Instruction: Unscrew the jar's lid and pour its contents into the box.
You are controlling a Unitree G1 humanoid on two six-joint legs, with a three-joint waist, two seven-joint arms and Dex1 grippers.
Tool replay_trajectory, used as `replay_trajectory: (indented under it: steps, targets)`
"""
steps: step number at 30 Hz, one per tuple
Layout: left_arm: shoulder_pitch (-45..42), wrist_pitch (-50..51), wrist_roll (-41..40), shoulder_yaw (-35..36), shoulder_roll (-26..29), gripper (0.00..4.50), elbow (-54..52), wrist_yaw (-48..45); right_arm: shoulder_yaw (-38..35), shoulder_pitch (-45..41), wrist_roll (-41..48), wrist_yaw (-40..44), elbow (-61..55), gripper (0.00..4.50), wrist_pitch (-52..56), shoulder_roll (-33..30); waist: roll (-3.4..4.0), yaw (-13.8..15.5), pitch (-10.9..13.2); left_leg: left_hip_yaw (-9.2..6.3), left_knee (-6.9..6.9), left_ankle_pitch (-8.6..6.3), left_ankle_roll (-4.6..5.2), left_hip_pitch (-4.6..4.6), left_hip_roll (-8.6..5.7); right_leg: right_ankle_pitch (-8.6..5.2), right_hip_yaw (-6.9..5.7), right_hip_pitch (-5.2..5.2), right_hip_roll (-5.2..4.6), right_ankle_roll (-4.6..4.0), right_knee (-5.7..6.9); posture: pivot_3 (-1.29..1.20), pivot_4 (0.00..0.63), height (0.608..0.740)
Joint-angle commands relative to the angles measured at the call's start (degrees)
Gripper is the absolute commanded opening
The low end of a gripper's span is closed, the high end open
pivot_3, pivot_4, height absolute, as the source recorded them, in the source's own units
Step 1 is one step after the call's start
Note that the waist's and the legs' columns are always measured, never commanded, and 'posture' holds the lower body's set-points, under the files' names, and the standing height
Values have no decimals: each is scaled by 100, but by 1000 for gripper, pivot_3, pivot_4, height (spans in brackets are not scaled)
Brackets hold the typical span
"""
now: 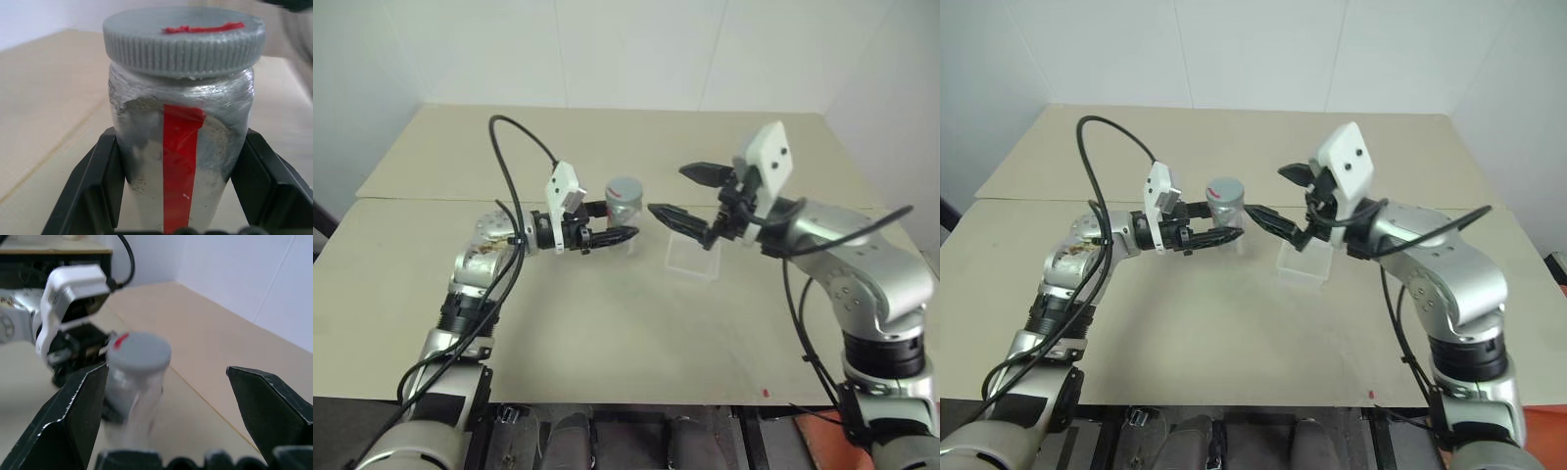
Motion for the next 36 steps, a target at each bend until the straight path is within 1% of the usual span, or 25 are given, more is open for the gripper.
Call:
replay_trajectory:
  steps: [1,3,9,22,25,28,36]
  targets:
    - [-369,-363,82,-110,-111,2705,309,-398,21,-208,-14,-70,6,4500,126,90,0,20,0,-2,6,-1,2,-10,0,0,-6,-1,0,0,1,0,150,740]
    - [-445,-444,98,-151,-190,2705,437,-528,59,-264,1,-55,9,4500,154,167,0,19,0,-6,12,-2,5,-23,0,2,-13,-4,-1,2,1,0,150,740]
    - [-408,-499,146,-142,-312,2705,451,-617,165,-324,19,-6,59,4500,201,357,1,-4,0,-11,9,-3,7,-24,1,2,-13,-7,1,3,4,0,150,740]
    - [-238,-401,117,-75,-232,2705,141,-627,278,-532,-38,73,523,4500,284,536,1,-18,1,-16,10,-3,7,-23,1,2,-12,-8,1,3,10,0,150,740]
    - [-233,-399,116,-70,-224,2705,130,-622,292,-550,-42,115,572,3910,294,544,1,-17,1,-16,10,-3,8,-23,1,2,-12,-8,1,3,10,0,150,740]
    - [-246,-428,129,-74,-230,2705,153,-603,328,-528,-28,215,543,3004,311,508,2,-17,1,-17,10,-3,8,-23,1,2,-12,-8,1,3,10,0,150,740]
    - [-293,-450,118,-71,-243,2705,182,-630,386,-457,-43,404,437,3004,242,426,1,-18,1,-17,10,-2,7,-23,1,2,-12,-8,1,3,10,0,150,740]
